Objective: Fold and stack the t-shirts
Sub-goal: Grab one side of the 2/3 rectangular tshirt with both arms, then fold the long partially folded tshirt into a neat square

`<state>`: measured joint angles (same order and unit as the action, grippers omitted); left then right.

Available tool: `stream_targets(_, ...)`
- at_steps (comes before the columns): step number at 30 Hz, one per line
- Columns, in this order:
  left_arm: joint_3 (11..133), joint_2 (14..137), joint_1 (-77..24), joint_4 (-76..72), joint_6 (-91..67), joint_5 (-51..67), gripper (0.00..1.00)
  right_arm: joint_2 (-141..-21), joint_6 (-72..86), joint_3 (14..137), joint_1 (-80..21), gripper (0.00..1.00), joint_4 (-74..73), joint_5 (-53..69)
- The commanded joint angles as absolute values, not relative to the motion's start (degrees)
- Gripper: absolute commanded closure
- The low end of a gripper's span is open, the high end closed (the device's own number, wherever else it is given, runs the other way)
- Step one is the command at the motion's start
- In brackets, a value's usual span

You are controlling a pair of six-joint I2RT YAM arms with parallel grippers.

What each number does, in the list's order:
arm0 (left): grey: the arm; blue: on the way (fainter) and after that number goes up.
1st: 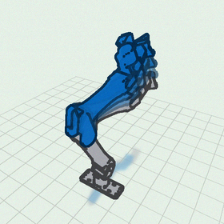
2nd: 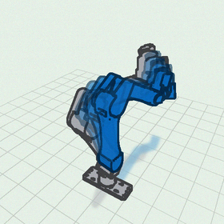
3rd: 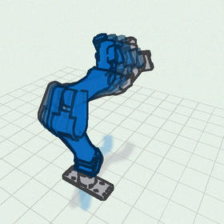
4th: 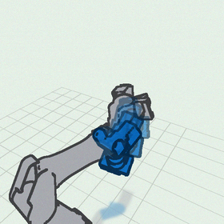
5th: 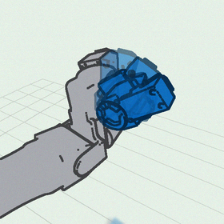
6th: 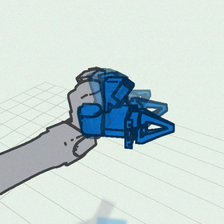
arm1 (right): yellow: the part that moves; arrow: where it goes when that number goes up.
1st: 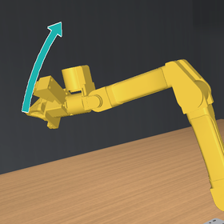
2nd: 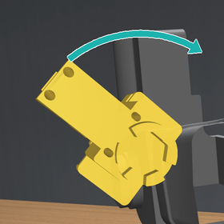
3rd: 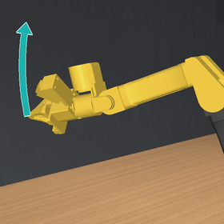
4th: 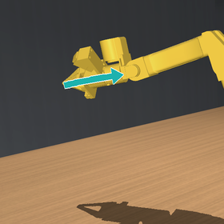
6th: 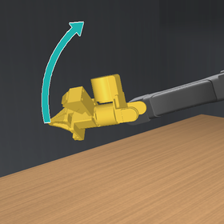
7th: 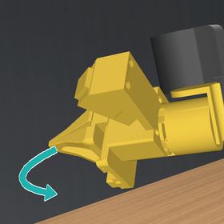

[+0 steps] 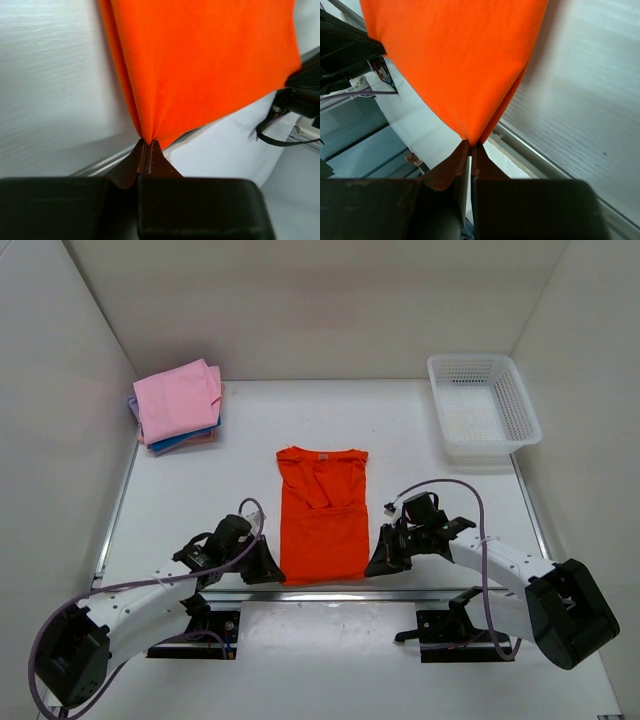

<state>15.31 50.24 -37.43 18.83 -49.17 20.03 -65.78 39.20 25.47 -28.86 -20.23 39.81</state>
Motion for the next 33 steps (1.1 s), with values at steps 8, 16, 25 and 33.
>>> stream_targets(8, 30.21, 47.19, -32.96, 26.54, -45.80, 22.32, 1.00, -63.28, 36.65, 34.70, -26.11, 1.00, -29.26, 41.39)
stream_targets(16, 41.28, 57.11, -23.49, 23.56, -40.35, 26.36, 1.00, -75.66, 28.49, 55.07, -20.32, 1.00, -35.33, 41.83)
stream_targets(25, 61.23, 81.69, -12.66, 16.18, -35.69, 27.69, 1.00, -98.07, 22.68, 79.77, -11.35, 1.00, -38.58, 42.80)
stream_targets(33, 85.68, 114.92, -9.50, 5.73, -38.49, 35.75, 0.34, -124.86, 20.22, 111.41, -7.03, 0.74, -44.12, 36.05)
